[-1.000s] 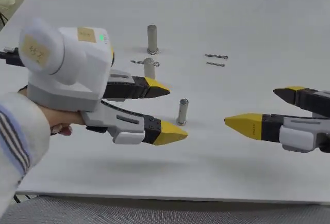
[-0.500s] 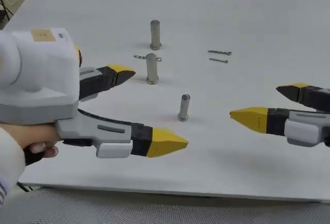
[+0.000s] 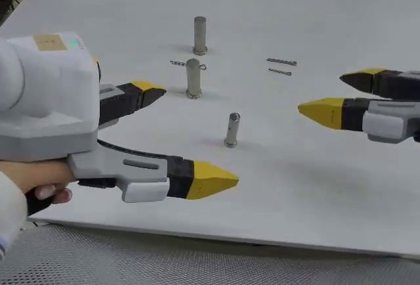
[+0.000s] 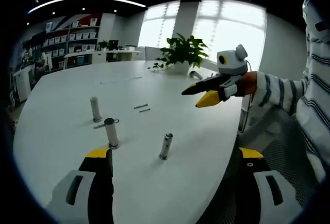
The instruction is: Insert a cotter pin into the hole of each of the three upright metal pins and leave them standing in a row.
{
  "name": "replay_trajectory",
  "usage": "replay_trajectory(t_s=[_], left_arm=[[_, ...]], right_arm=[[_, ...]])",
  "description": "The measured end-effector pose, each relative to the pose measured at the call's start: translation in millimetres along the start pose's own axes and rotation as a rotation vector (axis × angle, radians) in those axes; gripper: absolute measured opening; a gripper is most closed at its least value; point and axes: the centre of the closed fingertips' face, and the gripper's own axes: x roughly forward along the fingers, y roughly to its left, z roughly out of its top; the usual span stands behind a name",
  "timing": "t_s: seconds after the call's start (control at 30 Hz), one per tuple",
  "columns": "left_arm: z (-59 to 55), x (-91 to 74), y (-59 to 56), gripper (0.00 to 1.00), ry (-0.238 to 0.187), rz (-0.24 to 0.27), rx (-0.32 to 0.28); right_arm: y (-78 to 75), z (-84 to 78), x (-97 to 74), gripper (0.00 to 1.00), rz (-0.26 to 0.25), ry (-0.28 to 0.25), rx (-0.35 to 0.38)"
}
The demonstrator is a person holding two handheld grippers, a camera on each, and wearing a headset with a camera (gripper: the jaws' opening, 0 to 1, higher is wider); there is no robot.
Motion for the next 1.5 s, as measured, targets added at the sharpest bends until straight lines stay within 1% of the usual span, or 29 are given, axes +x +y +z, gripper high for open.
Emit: replay_trajectory(t_s=[0.1,0.13,0.17,0.2,0.23,0.27,0.33,0.43,0.47,0.5,0.57,0.6,0.73,0.9,0.97,1.07,1.1,1.13,1.17,1.27,1.3,1.33,1.4,1.5], left_arm=[[-0.5,-0.5,0.2,0.99,-0.006,0.005,-0.011],[-0.3,-0.7,0.4,0.99,-0.010,0.007,-0.015],[-0.3,-0.7,0.3,0.99,-0.012,0.008,-0.018],[-0.3,-0.8,0.4,0.99,-0.015,0.010,-0.021],[-0.5,-0.8,0.4,0.99,-0.017,0.011,-0.023],[-0.7,-0.8,0.6,0.99,-0.018,0.012,-0.025],[-2.0,-0.6,0.8,0.97,-0.017,0.014,-0.029],[-2.7,-0.4,1.5,0.97,-0.018,0.020,-0.034],[-2.4,-0.3,1.8,0.97,-0.020,0.020,-0.037],[-2.1,-0.1,1.9,0.97,-0.022,0.019,-0.039],[-1.5,0.2,2.1,0.97,-0.021,0.013,-0.043],[-2.0,0.3,2.4,0.97,-0.012,0.009,-0.050],[-0.4,0.3,3.7,0.96,-0.014,0.011,-0.046],[4.2,1.6,0.1,0.96,-0.022,-0.002,-0.043],[5.6,2.0,-0.6,0.96,-0.025,-0.004,-0.041],[6.8,2.6,-0.5,0.96,-0.028,-0.003,-0.041],[7.1,2.9,0.0,0.96,-0.028,-0.003,-0.045],[8.2,2.9,0.8,0.95,-0.032,0.001,-0.046],[9.1,2.9,0.9,0.95,-0.035,0.003,-0.049],[12.1,3.2,-0.3,0.95,-0.044,0.004,-0.052],[12.7,3.7,-1.4,0.95,-0.043,0.004,-0.051],[13.0,4.5,-2.5,0.94,-0.039,0.005,-0.050],[13.5,5.8,-3.8,0.94,-0.036,0.007,-0.047],[14.9,6.1,-1.8,0.94,-0.036,0.031,-0.043]], right_arm=[[-8.1,4.9,4.3,0.52,0.010,0.041,-0.064],[-10.7,6.1,6.6,0.48,0.023,0.063,-0.081],[-12.9,7.4,8.3,0.45,0.026,0.072,-0.092],[-18.0,9.4,11.4,0.44,0.019,0.085,-0.096],[-19.3,9.7,12.3,0.45,0.020,0.092,-0.099],[-21.7,10.1,15.1,0.45,0.031,0.115,-0.114],[-25.9,11.8,20.5,0.43,0.041,0.137,-0.136],[-30.7,10.2,28.1,0.39,0.056,0.187,-0.177],[-31.8,9.5,31.8,0.38,0.066,0.209,-0.207],[-32.5,9.7,35.0,0.37,0.069,0.217,-0.217],[-33.4,7.6,42.2,0.35,0.082,0.253,-0.228],[-33.6,5.3,45.9,0.36,0.091,0.279,-0.231],[-35.3,3.6,56.9,0.33,0.110,0.321,-0.286],[-41.9,-0.7,70.5,0.28,0.127,0.382,-0.350],[-44.8,-2.0,75.2,0.26,0.130,0.396,-0.353],[-50.1,-3.6,82.9,0.21,0.132,0.401,-0.351],[-52.9,-6.2,85.6,0.19,0.129,0.417,-0.349],[-60.6,-8.6,91.5,0.17,0.131,0.433,-0.363],[-64.8,-9.8,95.0,0.17,0.132,0.439,-0.370],[-70.2,-16.5,100.2,0.13,0.131,0.473,-0.373],[-72.6,-17.3,101.4,0.12,0.121,0.478,-0.368],[-78.2,-17.2,105.5,0.10,0.112,0.476,-0.356],[-80.3,-16.9,109.0,0.05,0.115,0.471,-0.316],[-85.7,-17.3,114.4,0.04,0.127,0.474,-0.290]])
